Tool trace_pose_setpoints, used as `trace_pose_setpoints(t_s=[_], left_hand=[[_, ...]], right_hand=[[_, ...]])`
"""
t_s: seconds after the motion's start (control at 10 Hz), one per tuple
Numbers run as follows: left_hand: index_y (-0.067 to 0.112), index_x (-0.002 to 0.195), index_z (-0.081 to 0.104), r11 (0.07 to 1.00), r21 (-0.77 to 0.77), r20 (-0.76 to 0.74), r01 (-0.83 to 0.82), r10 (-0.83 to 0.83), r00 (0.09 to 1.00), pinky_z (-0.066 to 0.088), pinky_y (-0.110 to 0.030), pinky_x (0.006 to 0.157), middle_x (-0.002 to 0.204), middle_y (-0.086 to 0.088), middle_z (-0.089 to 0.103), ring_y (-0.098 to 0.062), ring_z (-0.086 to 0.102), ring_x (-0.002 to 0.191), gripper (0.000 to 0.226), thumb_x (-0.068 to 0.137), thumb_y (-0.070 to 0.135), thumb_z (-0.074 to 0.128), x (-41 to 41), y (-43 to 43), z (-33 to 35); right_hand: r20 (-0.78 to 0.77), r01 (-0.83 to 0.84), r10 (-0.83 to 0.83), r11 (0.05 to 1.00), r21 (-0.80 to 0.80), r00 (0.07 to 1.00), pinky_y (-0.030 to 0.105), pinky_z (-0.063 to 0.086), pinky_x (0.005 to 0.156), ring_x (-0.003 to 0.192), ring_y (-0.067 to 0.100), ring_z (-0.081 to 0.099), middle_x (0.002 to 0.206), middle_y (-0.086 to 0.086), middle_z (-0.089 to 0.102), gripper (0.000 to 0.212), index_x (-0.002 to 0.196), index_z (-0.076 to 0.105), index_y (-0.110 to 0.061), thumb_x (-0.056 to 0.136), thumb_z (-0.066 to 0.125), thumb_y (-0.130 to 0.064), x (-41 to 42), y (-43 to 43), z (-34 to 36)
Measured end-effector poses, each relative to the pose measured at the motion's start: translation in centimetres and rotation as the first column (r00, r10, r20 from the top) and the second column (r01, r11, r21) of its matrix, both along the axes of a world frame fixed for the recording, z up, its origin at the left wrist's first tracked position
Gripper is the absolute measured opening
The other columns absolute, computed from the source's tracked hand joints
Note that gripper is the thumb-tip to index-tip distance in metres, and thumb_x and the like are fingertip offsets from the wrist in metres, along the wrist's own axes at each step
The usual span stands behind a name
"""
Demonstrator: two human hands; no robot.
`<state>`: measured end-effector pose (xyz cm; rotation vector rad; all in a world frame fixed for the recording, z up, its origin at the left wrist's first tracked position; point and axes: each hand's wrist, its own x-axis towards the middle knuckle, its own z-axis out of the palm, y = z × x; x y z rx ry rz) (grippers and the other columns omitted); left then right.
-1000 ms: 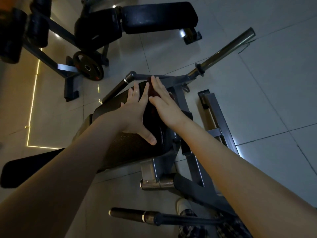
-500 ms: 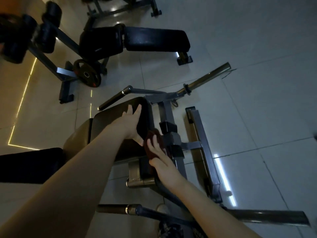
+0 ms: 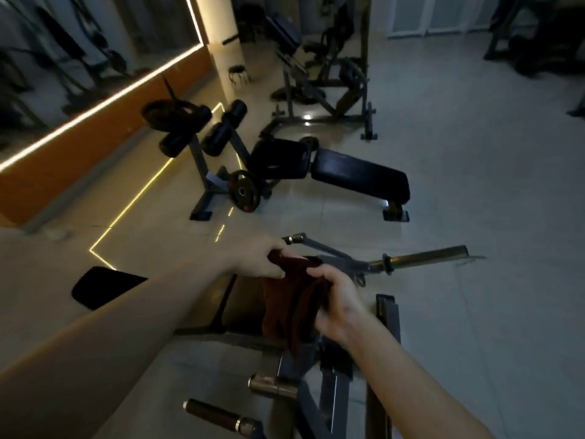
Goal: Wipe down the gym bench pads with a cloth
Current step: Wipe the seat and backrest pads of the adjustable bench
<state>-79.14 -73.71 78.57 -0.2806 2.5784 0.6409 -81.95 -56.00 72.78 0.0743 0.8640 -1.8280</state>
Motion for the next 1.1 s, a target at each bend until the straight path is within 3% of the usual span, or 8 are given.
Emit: trace_pose_setpoints(t_s=[0.1, 0.2, 0.3, 0.4, 0.6, 0.7, 1.0, 1.1], left_hand=[[0.017, 0.126, 0.061, 0.995, -0.091, -0.054, -0.046, 0.042, 0.998, 0.046, -0.036, 0.096, 0.114, 0.000, 0.064, -0.016, 0.058, 0.104, 0.032, 0.095, 0.025, 0.059, 2.1, -1.8, 4.1], [0.012, 0.118, 0.063, 0.991, -0.050, -0.099, -0.128, 0.122, 0.988, 0.047, -0.037, 0.094, 0.111, -0.004, 0.064, -0.017, 0.059, 0.103, 0.026, 0.098, 0.025, 0.054, 5.1, -4.0, 7.0], [0.018, 0.112, 0.061, 0.973, 0.008, -0.138, -0.229, 0.228, 0.964, 0.044, -0.015, 0.084, 0.107, 0.006, 0.062, -0.005, 0.057, 0.099, 0.018, 0.099, 0.026, 0.051, 8.4, -5.9, 9.3], [0.013, 0.110, 0.062, 0.944, 0.056, -0.189, -0.324, 0.328, 0.925, 0.046, -0.027, 0.084, 0.108, -0.005, 0.062, -0.018, 0.059, 0.101, 0.024, 0.099, 0.030, 0.049, 11.2, -7.9, 10.7], [0.022, 0.102, 0.064, 0.870, 0.138, -0.245, -0.474, 0.493, 0.835, 0.041, -0.018, 0.074, 0.097, 0.010, 0.063, -0.008, 0.060, 0.093, 0.016, 0.098, 0.032, 0.052, 18.9, -12.7, 10.5], [0.014, 0.111, 0.067, 0.844, 0.138, -0.306, -0.518, 0.534, 0.788, 0.042, -0.024, 0.081, 0.102, 0.000, 0.064, -0.021, 0.060, 0.101, 0.026, 0.095, 0.033, 0.059, 22.3, -17.9, 8.2], [0.021, 0.095, 0.060, 0.889, 0.188, -0.404, -0.418, 0.458, 0.792, 0.039, -0.021, 0.074, 0.090, 0.009, 0.057, -0.012, 0.054, 0.091, 0.006, 0.096, 0.026, 0.057, 34.1, -28.6, 8.3], [0.023, 0.094, 0.062, 0.856, 0.334, -0.395, -0.396, 0.508, 0.765, 0.041, -0.024, 0.078, 0.091, 0.009, 0.062, -0.010, 0.060, 0.090, 0.006, 0.094, 0.029, 0.059, 38.6, -32.8, 8.0]], right_hand=[[-0.074, -0.125, 0.124, 0.992, -0.009, 0.990, 0.045, 0.046, 0.098, 0.112, 0.035, 0.061, 0.116, 0.019, 0.068, 0.040, 0.119, 0.069, -0.013, 0.095, 0.037, -0.017, -0.6, -2.3, 3.9], [-0.220, -0.260, 0.292, 0.951, 0.165, 0.931, 0.044, 0.052, 0.089, 0.110, 0.035, 0.063, 0.119, 0.019, 0.066, 0.037, 0.124, 0.063, -0.012, 0.092, 0.049, -0.022, -0.9, -4.9, 6.5], [-0.333, -0.320, 0.417, 0.896, 0.308, 0.846, 0.038, 0.053, 0.073, 0.100, 0.031, 0.064, 0.111, 0.017, 0.066, 0.027, 0.117, 0.059, -0.009, 0.095, 0.053, -0.022, -0.6, -7.0, 8.4], [-0.487, -0.356, 0.487, 0.870, 0.341, 0.724, 0.037, 0.052, 0.084, 0.095, 0.025, 0.066, 0.100, 0.010, 0.070, 0.017, 0.107, 0.063, -0.010, 0.097, 0.054, -0.019, 0.3, -9.1, 9.6], [-0.716, -0.285, 0.549, 0.836, 0.469, 0.431, 0.031, 0.055, 0.074, 0.092, 0.021, 0.069, 0.099, 0.009, 0.072, 0.017, 0.106, 0.069, -0.009, 0.090, 0.064, -0.013, 5.3, -15.0, 10.2], [-0.791, -0.223, 0.522, 0.853, 0.473, 0.318, 0.016, 0.050, 0.059, 0.080, 0.011, 0.067, 0.087, 0.003, 0.069, 0.012, 0.096, 0.069, -0.007, 0.088, 0.063, -0.001, 8.1, -17.2, 11.0], [-0.866, -0.111, 0.484, 0.875, 0.472, 0.130, 0.020, 0.052, 0.066, 0.082, 0.016, 0.063, 0.098, 0.017, 0.069, 0.014, 0.096, 0.067, 0.000, 0.088, 0.066, -0.012, 17.6, -27.9, 12.5], [-0.854, -0.099, 0.517, 0.854, 0.511, 0.055, 0.016, 0.051, 0.064, 0.081, 0.015, 0.062, 0.097, 0.016, 0.068, 0.012, 0.094, 0.069, -0.004, 0.088, 0.067, -0.013, 20.6, -32.1, 12.8]])
